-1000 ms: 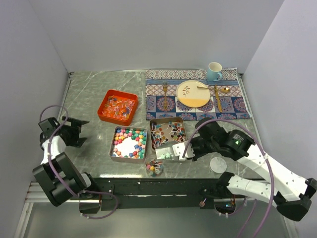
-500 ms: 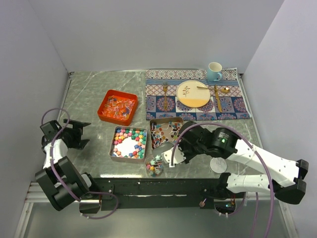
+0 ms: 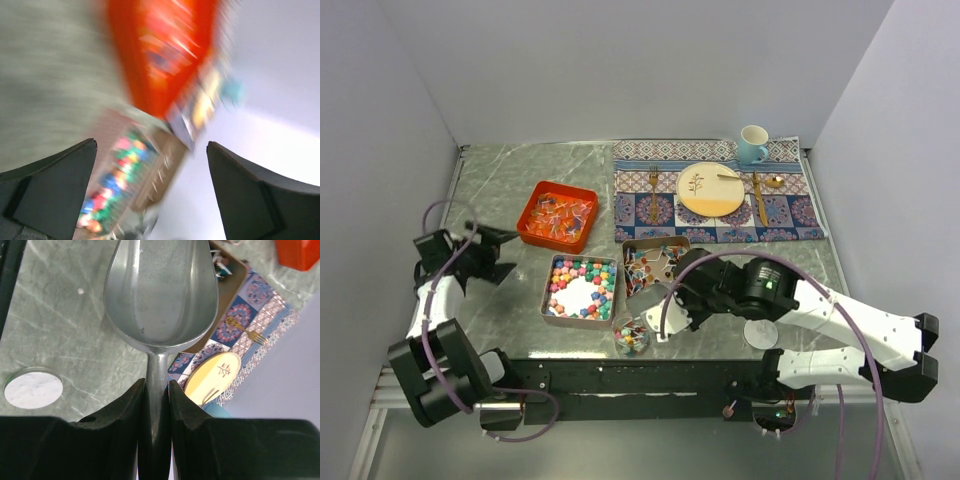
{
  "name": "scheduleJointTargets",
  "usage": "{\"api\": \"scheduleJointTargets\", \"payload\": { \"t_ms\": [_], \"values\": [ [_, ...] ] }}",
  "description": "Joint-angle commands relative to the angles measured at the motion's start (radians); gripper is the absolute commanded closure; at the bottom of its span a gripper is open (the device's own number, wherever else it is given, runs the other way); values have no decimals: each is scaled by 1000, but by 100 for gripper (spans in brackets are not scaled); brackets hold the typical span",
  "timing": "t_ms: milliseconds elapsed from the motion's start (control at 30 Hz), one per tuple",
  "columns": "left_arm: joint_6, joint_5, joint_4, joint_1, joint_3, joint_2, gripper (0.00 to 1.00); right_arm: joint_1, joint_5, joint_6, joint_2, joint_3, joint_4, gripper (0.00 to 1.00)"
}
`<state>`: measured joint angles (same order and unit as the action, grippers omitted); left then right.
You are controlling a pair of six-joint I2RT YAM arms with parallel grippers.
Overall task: Pack the candies
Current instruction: Place the fake candies in the packing bottle, then adjust the spatula.
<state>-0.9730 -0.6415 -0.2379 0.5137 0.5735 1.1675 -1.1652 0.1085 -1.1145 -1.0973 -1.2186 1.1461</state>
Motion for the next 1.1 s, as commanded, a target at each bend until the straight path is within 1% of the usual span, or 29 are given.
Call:
{"api": "scheduleJointTargets", "payload": {
  "t_ms": [0, 33, 67, 100, 133, 167, 200, 233, 267, 300, 333, 367, 400, 433, 467, 500, 533, 600, 633, 733, 767, 833, 933, 1033, 1067],
  "values": [
    [-94, -329, 360, -113, 59, 16, 1, 77, -47, 97, -6, -123, -130, 100],
    [-137, -381, 550, -138, 52, 35, 0, 114, -75, 122, -16, -148, -149, 100],
    [-218, -512, 649, -151, 40, 59, 1, 145, -139, 145, -42, -159, -169, 100],
    [-255, -568, 757, -167, 42, 130, 2, 220, -170, 192, -59, -165, -208, 100],
    [-279, -624, 813, -190, 49, 167, 3, 252, -194, 217, -96, -179, -233, 100],
    [-276, -698, 822, -196, 87, 235, 7, 278, -245, 244, -116, -183, -258, 100],
    [-245, -736, 781, -204, 113, 262, 8, 323, -262, 295, -134, -194, -297, 100],
    [-181, -759, 710, -214, 143, 280, 9, 337, -280, 321, -175, -220, -316, 100],
    [55, -776, 408, -219, 226, 311, 11, 355, -294, 353, -196, -235, -338, 100],
    [221, -800, 243, -222, 282, 329, 11, 366, -331, 399, -219, -254, -359, 100],
    [557, -819, 30, -239, 339, 354, 11, 387, -349, 413, -269, -303, -359, 100],
    [718, -849, -291, -248, 445, 423, 13, 391, -363, 420, -294, -329, -353, 100],
    [884, -916, -510, -259, 503, 469, 14, 391, -386, 420, -318, -379, -339, 100],
    [1355, -958, -745, -274, 564, 524, 15, 392, -394, 423, -361, -403, -338, 100],
    [1643, -977, -1011, -279, 686, 652, 15, 391, -408, 421, -381, -424, -336, 100],
    [1586, -1009, -1091, -290, 683, 676, 17, 391, -420, 409, -401, -464, -323, 100],
    [1565, -1000, -1078, -291, 687, 682, 8, 391, -441, 406, -438, -487, -318, 100],
    [1664, -962, -1121, -302, 710, 684, 8, 392, -457, 419, -469, -524, -318, 100],
    [1656, -974, -1130, -325, 715, 687, 8, 389, -476, 423, -496, -563, -312, 100],
    [1633, -1020, -1111, -342, 687, 663, 8, 381, -494, 429, -555, -636, -280, 100],
    [1642, -1046, -1120, -343, 681, 647, 8, 377, -487, 427, -567, -648, -272, 100],
    [1634, -1049, -1130, -343, 683, 635, 9, 365, -477, 418, -590, -662, -253, 100],
    [1623, -1051, -1129, -340, 680, 609, 11, 357, -458, 412, -578, -625, -269, 100],
    [1622, -1052, -1126, -342, 671, 595, 20, 346, -425, 407, -563, -590, -279, 100],
    [1619, -1052, -1124, -342, 669, 589, 24, 345, -421, 403, -558, -581, -281, 100]
  ]
}}
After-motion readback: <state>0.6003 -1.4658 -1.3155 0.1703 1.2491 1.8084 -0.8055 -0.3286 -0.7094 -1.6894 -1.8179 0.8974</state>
